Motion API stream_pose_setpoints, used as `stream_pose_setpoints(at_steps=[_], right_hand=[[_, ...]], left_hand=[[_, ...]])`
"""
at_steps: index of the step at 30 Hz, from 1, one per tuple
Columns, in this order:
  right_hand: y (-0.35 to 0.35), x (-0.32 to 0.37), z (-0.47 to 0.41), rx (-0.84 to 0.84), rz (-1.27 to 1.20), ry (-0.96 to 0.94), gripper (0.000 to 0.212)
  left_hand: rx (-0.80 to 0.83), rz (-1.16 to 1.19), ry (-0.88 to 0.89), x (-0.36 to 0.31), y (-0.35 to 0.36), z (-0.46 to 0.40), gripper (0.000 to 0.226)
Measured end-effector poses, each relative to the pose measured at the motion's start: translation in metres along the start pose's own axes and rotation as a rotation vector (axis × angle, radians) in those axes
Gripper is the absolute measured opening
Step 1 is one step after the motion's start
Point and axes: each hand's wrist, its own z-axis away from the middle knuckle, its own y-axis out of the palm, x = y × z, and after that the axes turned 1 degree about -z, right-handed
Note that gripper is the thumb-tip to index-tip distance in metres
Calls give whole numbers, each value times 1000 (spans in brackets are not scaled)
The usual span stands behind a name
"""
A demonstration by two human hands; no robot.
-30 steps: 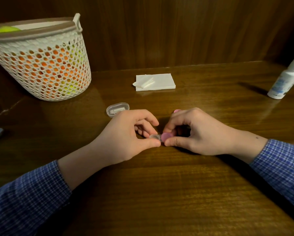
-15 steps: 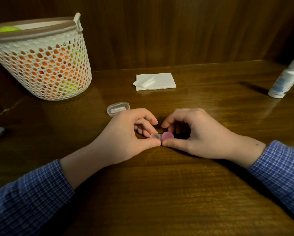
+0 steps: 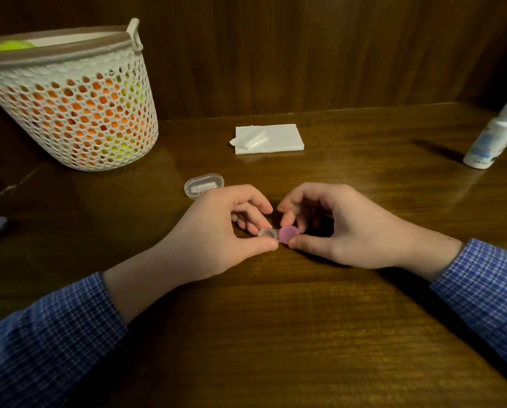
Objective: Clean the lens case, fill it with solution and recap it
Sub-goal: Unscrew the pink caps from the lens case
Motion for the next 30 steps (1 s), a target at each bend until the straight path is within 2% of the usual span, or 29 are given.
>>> stream_pose_setpoints(at_steps=[4, 7, 16, 23, 30], right_hand=[[5, 3, 0, -50, 115, -10, 48], [5, 3, -2, -75, 64, 5, 45], [-2, 4, -3, 21, 15, 14, 40], [5, 2, -2, -99, 77, 22, 52], [1, 3, -3, -56, 56, 8, 45]], left_hand=[[-5, -1, 2, 0, 0, 0, 39], [-3, 2, 7, 0, 0, -1, 39], [5, -3, 7, -1, 0, 0, 39], [0, -7, 3, 0, 0, 0, 39], [-2, -5, 10, -1, 0, 0, 39]])
